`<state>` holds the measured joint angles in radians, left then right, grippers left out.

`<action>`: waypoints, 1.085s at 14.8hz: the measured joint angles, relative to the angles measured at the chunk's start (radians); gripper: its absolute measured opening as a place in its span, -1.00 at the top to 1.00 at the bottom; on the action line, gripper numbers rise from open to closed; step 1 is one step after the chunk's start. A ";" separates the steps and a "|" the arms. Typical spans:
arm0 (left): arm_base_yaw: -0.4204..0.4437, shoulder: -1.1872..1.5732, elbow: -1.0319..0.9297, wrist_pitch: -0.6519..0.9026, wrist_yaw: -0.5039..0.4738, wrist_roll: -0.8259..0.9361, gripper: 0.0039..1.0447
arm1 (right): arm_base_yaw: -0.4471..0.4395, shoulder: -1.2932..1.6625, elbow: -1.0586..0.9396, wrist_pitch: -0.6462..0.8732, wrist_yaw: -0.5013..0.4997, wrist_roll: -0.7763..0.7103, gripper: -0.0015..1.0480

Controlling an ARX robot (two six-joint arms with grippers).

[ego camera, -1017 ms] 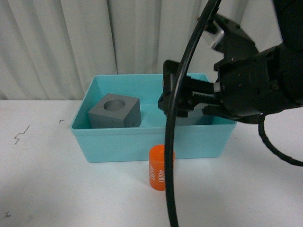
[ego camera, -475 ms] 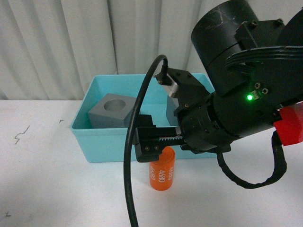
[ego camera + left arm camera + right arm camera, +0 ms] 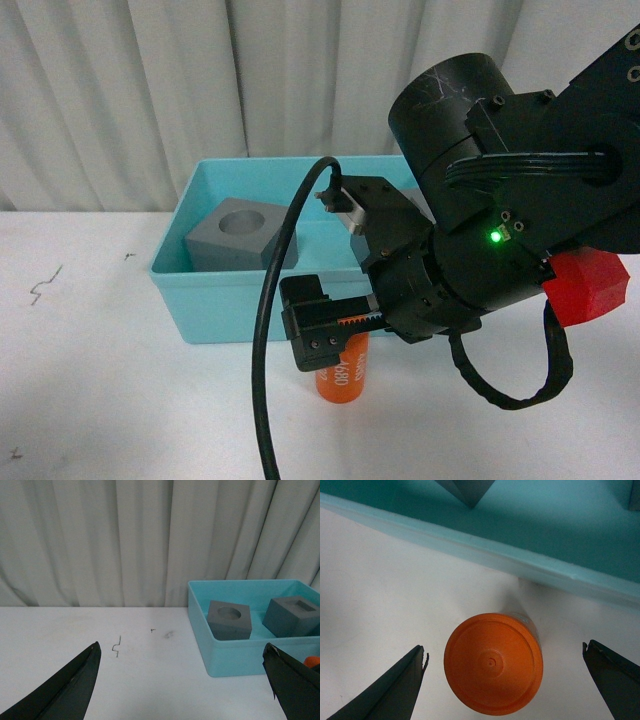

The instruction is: Place gray and orange parts in blue box

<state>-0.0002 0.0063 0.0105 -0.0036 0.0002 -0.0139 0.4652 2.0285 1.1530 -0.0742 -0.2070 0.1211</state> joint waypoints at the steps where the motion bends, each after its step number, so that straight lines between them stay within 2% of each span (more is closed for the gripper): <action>1: 0.000 0.000 0.000 0.000 0.000 0.000 -0.88 | 0.000 0.000 0.000 0.006 0.000 -0.004 -0.87; 3: 0.000 0.000 0.000 0.000 0.000 0.000 -0.88 | 0.000 0.000 0.000 0.016 0.000 -0.011 -0.57; 5: 0.000 0.000 0.000 0.000 0.000 0.000 -0.88 | 0.000 0.000 0.000 0.019 0.002 -0.019 -0.02; 6: 0.000 0.000 0.000 0.000 0.000 0.000 -0.88 | 0.000 0.000 0.000 0.020 0.005 -0.022 0.08; 13: 0.000 0.000 0.000 0.000 0.000 0.000 -0.88 | 0.045 -0.215 0.022 -0.099 -0.012 -0.069 0.12; 16: 0.000 0.000 0.000 0.000 0.000 0.000 -0.88 | 0.003 -0.233 0.132 -0.127 -0.034 -0.087 0.12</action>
<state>-0.0002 0.0063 0.0105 -0.0036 -0.0002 -0.0139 0.4679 1.7950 1.2850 -0.2012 -0.2409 0.0345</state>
